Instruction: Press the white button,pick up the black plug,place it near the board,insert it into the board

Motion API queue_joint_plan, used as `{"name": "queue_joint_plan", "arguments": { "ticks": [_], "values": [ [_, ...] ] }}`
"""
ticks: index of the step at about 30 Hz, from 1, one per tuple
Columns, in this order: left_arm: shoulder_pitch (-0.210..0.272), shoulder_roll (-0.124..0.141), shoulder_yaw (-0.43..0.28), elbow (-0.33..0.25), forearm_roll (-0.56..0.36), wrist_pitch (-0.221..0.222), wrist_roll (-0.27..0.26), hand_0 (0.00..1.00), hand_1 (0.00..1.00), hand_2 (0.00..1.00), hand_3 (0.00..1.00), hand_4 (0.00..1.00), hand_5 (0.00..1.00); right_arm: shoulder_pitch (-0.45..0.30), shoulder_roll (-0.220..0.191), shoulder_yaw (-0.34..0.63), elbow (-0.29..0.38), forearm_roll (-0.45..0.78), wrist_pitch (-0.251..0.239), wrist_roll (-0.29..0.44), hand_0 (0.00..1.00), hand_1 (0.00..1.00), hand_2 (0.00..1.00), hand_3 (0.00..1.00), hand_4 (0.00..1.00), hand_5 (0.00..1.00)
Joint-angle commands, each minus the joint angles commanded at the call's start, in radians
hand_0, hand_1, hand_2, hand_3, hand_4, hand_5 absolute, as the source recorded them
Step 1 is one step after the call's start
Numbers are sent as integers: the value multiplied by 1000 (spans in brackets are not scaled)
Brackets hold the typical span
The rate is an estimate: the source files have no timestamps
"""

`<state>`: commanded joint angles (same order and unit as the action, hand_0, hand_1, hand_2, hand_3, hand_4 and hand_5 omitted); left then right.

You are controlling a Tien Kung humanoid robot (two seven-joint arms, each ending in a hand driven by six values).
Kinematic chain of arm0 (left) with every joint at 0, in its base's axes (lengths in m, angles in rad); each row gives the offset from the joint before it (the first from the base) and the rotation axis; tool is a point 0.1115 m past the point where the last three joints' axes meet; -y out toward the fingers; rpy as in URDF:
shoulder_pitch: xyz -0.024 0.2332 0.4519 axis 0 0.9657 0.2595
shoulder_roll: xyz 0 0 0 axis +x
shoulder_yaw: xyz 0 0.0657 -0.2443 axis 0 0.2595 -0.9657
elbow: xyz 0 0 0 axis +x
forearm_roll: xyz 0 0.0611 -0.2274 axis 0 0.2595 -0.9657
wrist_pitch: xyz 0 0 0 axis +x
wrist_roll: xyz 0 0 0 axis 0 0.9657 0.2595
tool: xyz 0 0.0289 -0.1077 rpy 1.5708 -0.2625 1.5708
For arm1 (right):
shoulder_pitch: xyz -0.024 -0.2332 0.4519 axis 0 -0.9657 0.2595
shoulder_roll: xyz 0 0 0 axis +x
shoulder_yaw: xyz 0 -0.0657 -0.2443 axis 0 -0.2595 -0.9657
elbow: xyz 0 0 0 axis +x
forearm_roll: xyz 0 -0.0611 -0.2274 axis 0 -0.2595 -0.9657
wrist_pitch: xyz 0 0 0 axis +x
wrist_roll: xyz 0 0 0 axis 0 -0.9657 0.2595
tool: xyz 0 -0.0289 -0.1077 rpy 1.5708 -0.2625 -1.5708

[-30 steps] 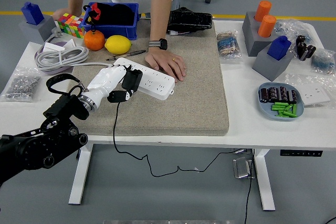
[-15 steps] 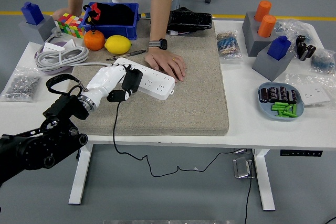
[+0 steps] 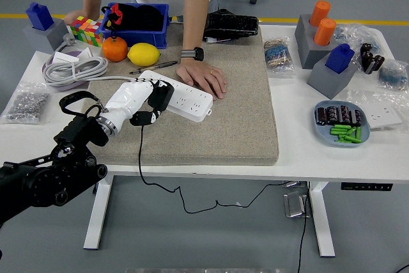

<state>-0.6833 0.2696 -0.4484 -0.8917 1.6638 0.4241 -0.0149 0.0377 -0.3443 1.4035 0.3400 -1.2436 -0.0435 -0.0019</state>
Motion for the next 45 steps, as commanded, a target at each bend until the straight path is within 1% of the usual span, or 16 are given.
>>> {"name": "queue_joint_plan", "arguments": {
  "ticks": [9,16,23,25,26,28,31,32,34,37,38,40,42,43,44,45],
  "values": [
    [-22,-25,10,33,-11,2,-3,862,836,774,739,615,2,2,-1,0,0,2,-2,2,740,610,573,584,640,337],
    [-51,-60,13,75,-17,-3,3,861,836,774,738,622,2,3,-2,-1,0,3,-3,3,740,611,572,583,639,339],
    [-55,-65,15,84,-23,-4,2,863,834,772,738,629,2,1,-1,1,0,3,-3,3,739,610,572,584,639,338],
    [-54,-63,12,80,-23,3,-4,863,834,772,738,629,2,0,-1,1,-1,2,-3,3,739,610,572,584,639,338],
    [-53,-62,8,77,-22,7,-5,865,839,776,758,684,2,-1,-1,1,-2,2,-3,3,739,610,572,583,638,338],
    [-52,-60,-2,71,-23,21,-14,865,839,776,758,684,2,-1,-1,0,-1,2,-3,3,739,610,572,583,638,338],
    [-53,-57,-11,61,-20,27,-15,865,839,776,758,684,2,1,0,0,0,3,-3,3,739,610,572,583,638,338],
    [-54,-56,-13,58,-20,28,-16,897,880,830,827,789,138,1,0,0,0,3,-3,3,739,610,572,583,637,337],
    [-52,-54,-18,53,-19,32,-19,897,880,830,827,789,138,2,0,0,1,3,-2,3,739,610,572,583,637,337],
    [-38,-46,-56,33,-30,71,-53,897,880,830,827,789,138,3,0,-1,3,3,-2,3,739,610,572,583,637,337],
    [-31,-42,-71,23,-36,85,-67,935,925,890,885,817,355,3,0,-1,3,3,-2,3,738,610,571,584,637,337],
    [-9,-34,-127,-3,-46,123,-104,935,925,890,885,817,355,2,0,-3,2,2,-2,3,738,610,571,584,637,337],
    [28,-23,-201,-43,-58,154,-137,935,925,890,885,817,355,0,1,-3,1,2,-3,3,738,610,571,584,637,337],
    [46,-20,-240,-61,-52,161,-147,935,925,890,885,817,355,-1,2,-4,1,1,-3,3,738,610,571,584,637,337],
    [69,-15,-286,-83,-44,164,-153,942,934,903,897,813,428,-2,4,-3,0,1,-3,3,737,609,571,583,636,336],
    [81,-12,-323,-96,-42,164,-155,942,934,903,897,813,428,-3,4,-3,-1,1,-3,3,737,609,571,583,636,336]
  ]
}}
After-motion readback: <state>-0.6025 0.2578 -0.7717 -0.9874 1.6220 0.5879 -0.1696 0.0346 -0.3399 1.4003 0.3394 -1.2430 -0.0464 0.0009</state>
